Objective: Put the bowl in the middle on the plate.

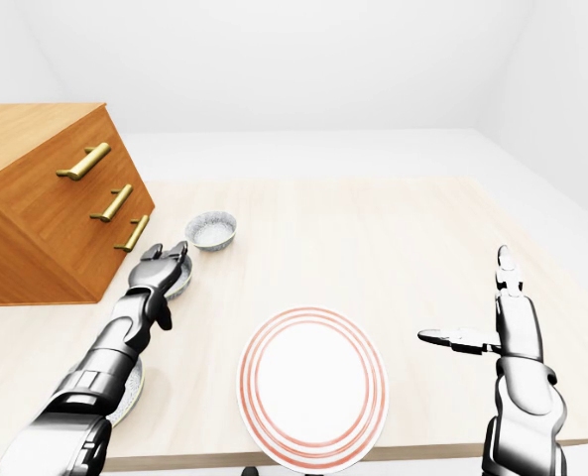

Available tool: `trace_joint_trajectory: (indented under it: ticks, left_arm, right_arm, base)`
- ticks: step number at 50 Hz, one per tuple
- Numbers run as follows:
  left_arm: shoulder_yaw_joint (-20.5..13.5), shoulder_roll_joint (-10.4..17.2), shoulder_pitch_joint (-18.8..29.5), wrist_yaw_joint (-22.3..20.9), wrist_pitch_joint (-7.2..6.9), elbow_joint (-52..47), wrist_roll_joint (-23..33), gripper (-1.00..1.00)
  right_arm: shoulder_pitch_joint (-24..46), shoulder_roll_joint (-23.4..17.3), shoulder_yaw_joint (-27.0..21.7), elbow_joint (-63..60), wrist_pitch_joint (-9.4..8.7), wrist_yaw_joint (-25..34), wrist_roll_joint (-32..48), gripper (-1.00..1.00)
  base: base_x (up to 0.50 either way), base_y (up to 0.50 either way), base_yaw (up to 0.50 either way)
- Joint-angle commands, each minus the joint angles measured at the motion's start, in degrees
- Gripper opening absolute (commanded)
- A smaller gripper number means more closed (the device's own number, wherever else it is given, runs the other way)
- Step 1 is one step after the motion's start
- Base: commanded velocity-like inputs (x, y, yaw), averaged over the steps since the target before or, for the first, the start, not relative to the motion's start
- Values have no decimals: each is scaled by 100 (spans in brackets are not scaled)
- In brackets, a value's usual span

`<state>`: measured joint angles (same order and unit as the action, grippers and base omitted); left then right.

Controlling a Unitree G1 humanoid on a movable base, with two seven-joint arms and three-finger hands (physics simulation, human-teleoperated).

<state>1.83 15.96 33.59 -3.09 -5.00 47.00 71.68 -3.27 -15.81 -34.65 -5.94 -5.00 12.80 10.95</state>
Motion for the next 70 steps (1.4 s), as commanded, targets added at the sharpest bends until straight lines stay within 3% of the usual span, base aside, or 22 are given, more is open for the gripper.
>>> trace_joint_trajectory:
  ticks: [1,41,42,43,44,45,46,47,70]
  left_arm:
    - [13,-9,7,-2,0,51,14,100]
    - [39,-24,-9,-51,0,64,111,100]
    - [33,-25,-3,-44,0,59,103,95]
    - [44,-23,-8,-70,0,69,113,62]
    - [47,-24,0,-62,0,90,118,9]
    - [46,-24,2,-60,0,94,119,9]
    - [46,-28,8,-65,0,103,113,-78]
    - [43,-32,24,-38,0,113,110,-100]
    - [62,-99,-28,-100,0,60,44,-100]
  right_arm:
    - [-27,4,-12,-51,0,12,-19,100]
    - [-33,46,-55,-179,0,63,-3,100]
    - [-33,47,-51,-173,0,59,-1,100]
    - [-36,49,-49,-176,0,60,-1,100]
    - [-38,51,-49,-183,0,64,-6,100]
    - [-38,51,-49,-184,0,64,-6,100]
    - [-33,50,-47,-167,0,60,-11,100]
    - [-32,49,-44,-162,0,57,-12,100]
    - [-44,71,-54,-299,0,161,-81,100]
  base:
    - [0,0,0]
    - [0,0,0]
    - [0,0,0]
    - [0,0,0]
    - [0,0,0]
    - [0,0,0]
    - [0,0,0]
    - [0,0,0]
    - [0,0,0]
